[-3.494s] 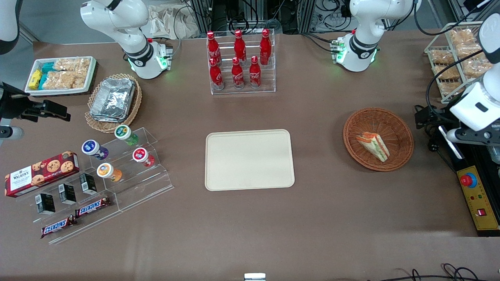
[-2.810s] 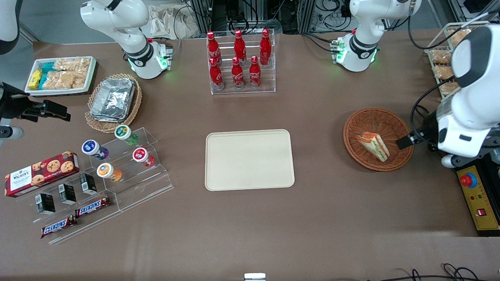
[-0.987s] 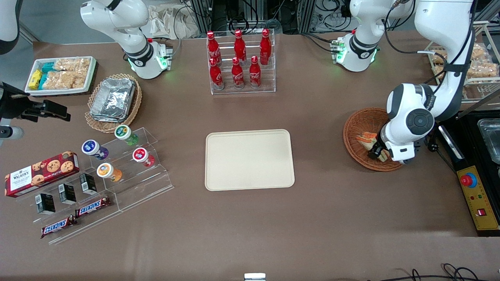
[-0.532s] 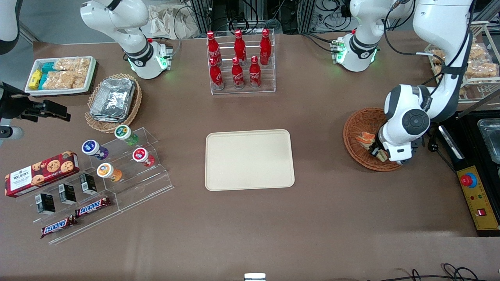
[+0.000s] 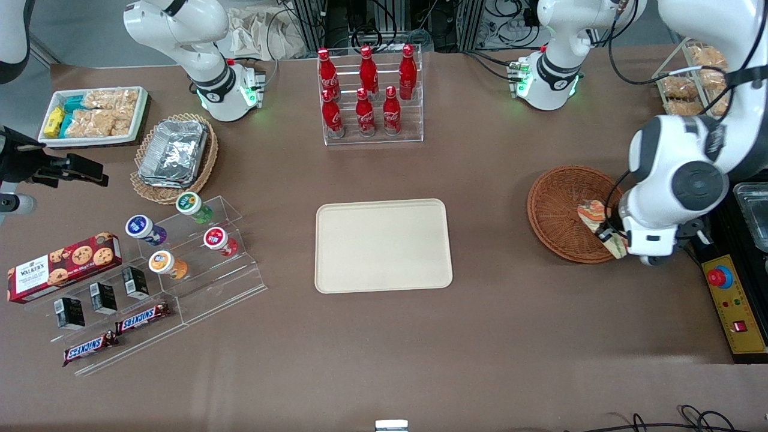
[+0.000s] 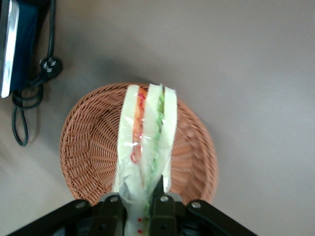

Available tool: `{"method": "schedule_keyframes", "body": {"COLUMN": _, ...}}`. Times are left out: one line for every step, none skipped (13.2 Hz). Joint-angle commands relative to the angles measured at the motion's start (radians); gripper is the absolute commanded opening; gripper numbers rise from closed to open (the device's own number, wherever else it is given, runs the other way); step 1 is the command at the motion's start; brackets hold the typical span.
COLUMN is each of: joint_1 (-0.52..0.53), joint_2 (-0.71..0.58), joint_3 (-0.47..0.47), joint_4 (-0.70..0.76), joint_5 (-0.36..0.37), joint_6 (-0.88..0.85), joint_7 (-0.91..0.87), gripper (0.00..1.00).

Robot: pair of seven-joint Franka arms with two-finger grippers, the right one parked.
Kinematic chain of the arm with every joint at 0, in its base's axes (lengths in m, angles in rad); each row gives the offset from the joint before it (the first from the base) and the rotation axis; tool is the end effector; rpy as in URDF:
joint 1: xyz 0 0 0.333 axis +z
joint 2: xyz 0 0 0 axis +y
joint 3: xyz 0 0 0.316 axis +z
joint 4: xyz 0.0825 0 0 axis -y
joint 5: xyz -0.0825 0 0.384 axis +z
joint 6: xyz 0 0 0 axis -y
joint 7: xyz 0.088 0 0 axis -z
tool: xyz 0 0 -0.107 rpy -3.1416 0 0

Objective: Place sandwich from basket to tray
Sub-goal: 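Lift the sandwich out of the basket with the left gripper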

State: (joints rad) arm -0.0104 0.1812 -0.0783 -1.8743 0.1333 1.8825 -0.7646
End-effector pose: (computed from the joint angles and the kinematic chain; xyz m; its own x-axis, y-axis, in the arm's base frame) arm 0.5836 -0.0402 0.4032 0.8073 0.5878 -0.0534 0.5689 -0.7990 -0.1948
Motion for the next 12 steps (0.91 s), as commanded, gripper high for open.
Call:
{"method": "schedule_keyframes", "body": {"joint_1": -0.009, "joint_2": 0.014, "joint_3": -0.014, "joint_4": 0.157, "joint_5": -0.089, "joint_6": -0.086, "joint_7": 0.103, "gripper": 0.0}}
{"method": "schedule_keyframes", "body": {"joint_1": -0.014, "joint_2": 0.012, "joint_3": -0.05, "joint_4": 0.185, "joint_5": -0.101, "joint_6": -0.088, "joint_7": 0.104, "gripper": 0.0}}
{"method": "schedule_keyframes", "body": {"joint_1": -0.016, "joint_2": 0.014, "joint_3": -0.105, "joint_4": 0.193, "joint_5": -0.1, "joint_6": -0.091, "joint_7": 0.1, "gripper": 0.0}}
{"method": "schedule_keyframes", "body": {"joint_1": -0.016, "joint_2": 0.02, "joint_3": -0.168, "joint_4": 0.195, "joint_5": -0.092, "joint_6": -0.089, "joint_7": 0.097, "gripper": 0.0}}
{"method": "schedule_keyframes", "body": {"joint_1": -0.02, "joint_2": 0.033, "joint_3": -0.225, "joint_4": 0.199, "joint_5": -0.087, "joint_6": -0.076, "joint_7": 0.088, "gripper": 0.0}}
{"method": "schedule_keyframes", "body": {"joint_1": -0.032, "joint_2": 0.065, "joint_3": -0.271, "joint_4": 0.216, "joint_5": -0.086, "joint_6": -0.059, "joint_7": 0.088, "gripper": 0.0}}
{"method": "schedule_keyframes", "body": {"joint_1": -0.049, "joint_2": 0.116, "joint_3": -0.293, "joint_4": 0.237, "joint_5": -0.099, "joint_6": -0.033, "joint_7": 0.081, "gripper": 0.0}}
{"method": "schedule_keyframes", "body": {"joint_1": -0.081, "joint_2": 0.163, "joint_3": -0.313, "joint_4": 0.251, "joint_5": -0.103, "joint_6": 0.015, "joint_7": 0.076, "gripper": 0.0}}
{"method": "schedule_keyframes", "body": {"joint_1": -0.124, "joint_2": 0.206, "joint_3": -0.317, "joint_4": 0.247, "joint_5": -0.107, "joint_6": 0.088, "joint_7": 0.049, "gripper": 0.0}}
{"method": "schedule_keyframes", "body": {"joint_1": -0.164, "joint_2": 0.255, "joint_3": -0.317, "joint_4": 0.244, "joint_5": -0.095, "joint_6": 0.165, "joint_7": -0.015, "gripper": 0.0}}
{"method": "schedule_keyframes", "body": {"joint_1": -0.209, "joint_2": 0.3, "joint_3": -0.314, "joint_4": 0.242, "joint_5": -0.078, "joint_6": 0.228, "joint_7": -0.078, "gripper": 0.0}}
{"method": "schedule_keyframes", "body": {"joint_1": -0.242, "joint_2": 0.341, "joint_3": -0.313, "joint_4": 0.242, "joint_5": -0.028, "joint_6": 0.269, "joint_7": -0.115, "gripper": 0.0}}
